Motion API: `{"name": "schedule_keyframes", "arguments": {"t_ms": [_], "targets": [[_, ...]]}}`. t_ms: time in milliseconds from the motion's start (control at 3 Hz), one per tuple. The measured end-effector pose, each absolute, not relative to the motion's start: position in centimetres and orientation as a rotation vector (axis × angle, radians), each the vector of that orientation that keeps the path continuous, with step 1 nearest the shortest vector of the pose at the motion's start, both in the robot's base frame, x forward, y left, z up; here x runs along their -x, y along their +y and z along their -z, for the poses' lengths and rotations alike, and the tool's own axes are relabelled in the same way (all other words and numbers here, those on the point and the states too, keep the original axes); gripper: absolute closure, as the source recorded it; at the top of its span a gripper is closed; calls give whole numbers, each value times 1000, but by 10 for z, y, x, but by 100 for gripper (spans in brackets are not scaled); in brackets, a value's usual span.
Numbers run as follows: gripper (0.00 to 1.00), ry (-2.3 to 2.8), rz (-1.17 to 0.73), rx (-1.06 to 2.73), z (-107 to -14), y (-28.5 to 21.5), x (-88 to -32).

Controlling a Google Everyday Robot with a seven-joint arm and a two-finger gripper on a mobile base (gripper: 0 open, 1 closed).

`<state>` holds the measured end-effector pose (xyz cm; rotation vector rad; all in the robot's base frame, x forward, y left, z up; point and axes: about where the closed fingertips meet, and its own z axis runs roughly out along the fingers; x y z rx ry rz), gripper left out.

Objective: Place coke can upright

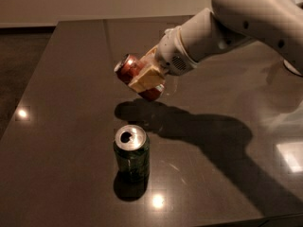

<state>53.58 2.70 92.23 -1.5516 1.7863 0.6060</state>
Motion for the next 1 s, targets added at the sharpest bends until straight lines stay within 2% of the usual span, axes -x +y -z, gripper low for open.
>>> {"name": "schedule_keyframes", "arguments": {"t_ms": [1000], "targets": [[100, 1510, -750, 1314, -918, 6, -531]]}}
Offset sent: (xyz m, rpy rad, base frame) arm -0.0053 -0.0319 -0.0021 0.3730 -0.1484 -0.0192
